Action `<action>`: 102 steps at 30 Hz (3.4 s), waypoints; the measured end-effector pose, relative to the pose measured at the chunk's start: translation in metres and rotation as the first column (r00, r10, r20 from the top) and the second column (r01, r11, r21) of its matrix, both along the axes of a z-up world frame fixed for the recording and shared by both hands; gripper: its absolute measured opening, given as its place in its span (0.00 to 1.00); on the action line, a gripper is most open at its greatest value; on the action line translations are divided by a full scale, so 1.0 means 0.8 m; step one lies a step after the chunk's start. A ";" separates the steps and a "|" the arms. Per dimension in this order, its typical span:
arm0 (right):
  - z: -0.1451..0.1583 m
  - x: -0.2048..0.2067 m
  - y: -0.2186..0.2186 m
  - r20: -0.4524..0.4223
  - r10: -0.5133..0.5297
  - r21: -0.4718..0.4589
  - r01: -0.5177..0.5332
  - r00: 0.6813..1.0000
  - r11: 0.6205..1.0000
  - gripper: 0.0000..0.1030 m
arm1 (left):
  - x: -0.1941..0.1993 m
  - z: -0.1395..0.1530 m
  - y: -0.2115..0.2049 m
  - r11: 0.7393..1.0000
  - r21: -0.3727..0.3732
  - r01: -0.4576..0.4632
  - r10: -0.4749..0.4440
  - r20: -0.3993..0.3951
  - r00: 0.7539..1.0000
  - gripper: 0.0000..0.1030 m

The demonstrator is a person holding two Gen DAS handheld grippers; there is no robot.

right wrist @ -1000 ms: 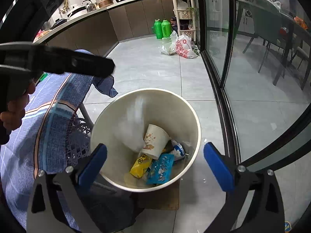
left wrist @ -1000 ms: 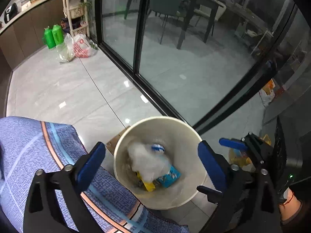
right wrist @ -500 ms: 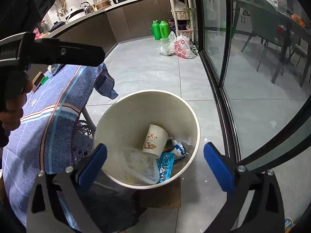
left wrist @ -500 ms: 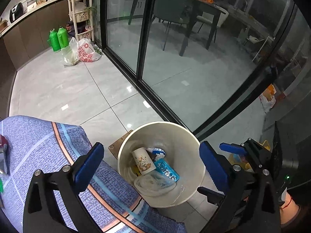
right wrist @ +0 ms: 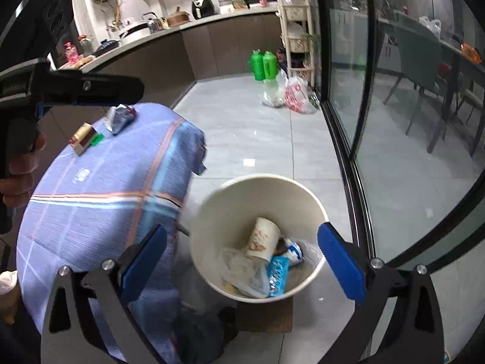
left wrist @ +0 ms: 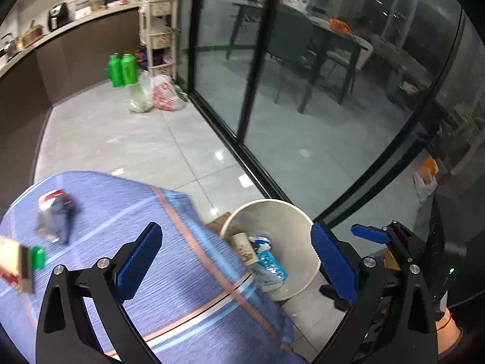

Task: Collect trash
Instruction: 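Move both tools back over the table toward the remaining items, then grasp the red-silver wrapper with the right tool while the left tool reaches the medicine box, then grasp the green bottle cap with the left tool while the right tool holds the wrapper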

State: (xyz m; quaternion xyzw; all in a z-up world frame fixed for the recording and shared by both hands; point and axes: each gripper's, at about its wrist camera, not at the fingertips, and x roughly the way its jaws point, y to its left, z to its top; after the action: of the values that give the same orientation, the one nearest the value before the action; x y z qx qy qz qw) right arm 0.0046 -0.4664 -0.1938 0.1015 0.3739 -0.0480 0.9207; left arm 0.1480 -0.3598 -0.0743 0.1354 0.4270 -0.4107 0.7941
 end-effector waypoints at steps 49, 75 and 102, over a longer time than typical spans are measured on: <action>0.035 0.380 0.240 -0.042 0.207 0.089 -0.203 0.977 0.975 0.91 | 0.271 -0.066 0.428 0.898 0.053 -0.436 0.436 -0.221 0.872 0.65; 0.021 0.321 0.246 -0.121 0.293 0.130 -0.277 0.948 0.952 0.39 | 0.140 -0.048 0.452 0.953 0.044 -0.300 0.302 -0.222 0.927 0.41; -0.009 0.310 0.238 -0.119 0.276 0.233 -0.243 0.954 0.942 0.69 | 0.177 -0.068 0.320 0.939 -0.054 -0.340 0.313 -0.279 0.908 0.30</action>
State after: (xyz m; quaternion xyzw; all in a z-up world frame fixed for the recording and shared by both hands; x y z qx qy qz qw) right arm 0.2528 -0.2762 -0.2012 0.1465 0.4553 0.1074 0.8716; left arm 0.2899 -0.1038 -0.1288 -0.0349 0.5249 -0.3076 0.7928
